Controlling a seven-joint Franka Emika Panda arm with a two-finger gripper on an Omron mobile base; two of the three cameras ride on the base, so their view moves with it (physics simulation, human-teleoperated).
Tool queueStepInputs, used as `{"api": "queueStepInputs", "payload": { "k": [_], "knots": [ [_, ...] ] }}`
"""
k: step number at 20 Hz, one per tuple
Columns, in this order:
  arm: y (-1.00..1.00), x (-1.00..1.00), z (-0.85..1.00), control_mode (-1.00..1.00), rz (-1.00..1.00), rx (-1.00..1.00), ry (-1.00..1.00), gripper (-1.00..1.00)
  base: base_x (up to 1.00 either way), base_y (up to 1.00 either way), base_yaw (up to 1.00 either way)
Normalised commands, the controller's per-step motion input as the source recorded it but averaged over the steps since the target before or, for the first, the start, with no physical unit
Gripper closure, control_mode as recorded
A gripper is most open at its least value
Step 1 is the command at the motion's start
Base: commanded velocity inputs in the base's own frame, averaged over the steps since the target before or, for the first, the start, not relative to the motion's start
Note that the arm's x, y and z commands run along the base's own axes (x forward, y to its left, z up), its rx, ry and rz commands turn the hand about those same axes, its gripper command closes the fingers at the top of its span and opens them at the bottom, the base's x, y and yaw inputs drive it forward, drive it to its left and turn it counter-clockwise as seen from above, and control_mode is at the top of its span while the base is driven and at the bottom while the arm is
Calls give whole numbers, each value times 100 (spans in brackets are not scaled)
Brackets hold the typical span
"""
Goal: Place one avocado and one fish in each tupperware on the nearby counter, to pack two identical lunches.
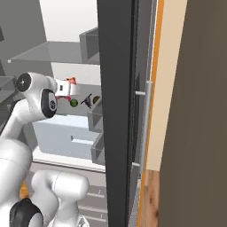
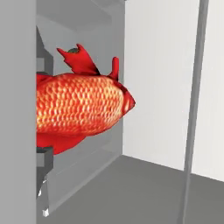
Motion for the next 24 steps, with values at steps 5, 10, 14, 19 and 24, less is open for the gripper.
{"api": "queueStepInputs", "payload": {
  "k": [5,10,14,19,24],
  "knots": [
    [0,-24,-56,-100,0,1,25,100,0,0,0],
    [-13,15,-12,-100,0,16,35,100,0,0,0],
    [13,-10,-19,100,5,0,8,100,-45,26,23],
    [0,0,0,100,0,0,0,100,-98,38,59],
    [0,0,0,100,0,0,0,100,-100,3,45]
  ]
}}
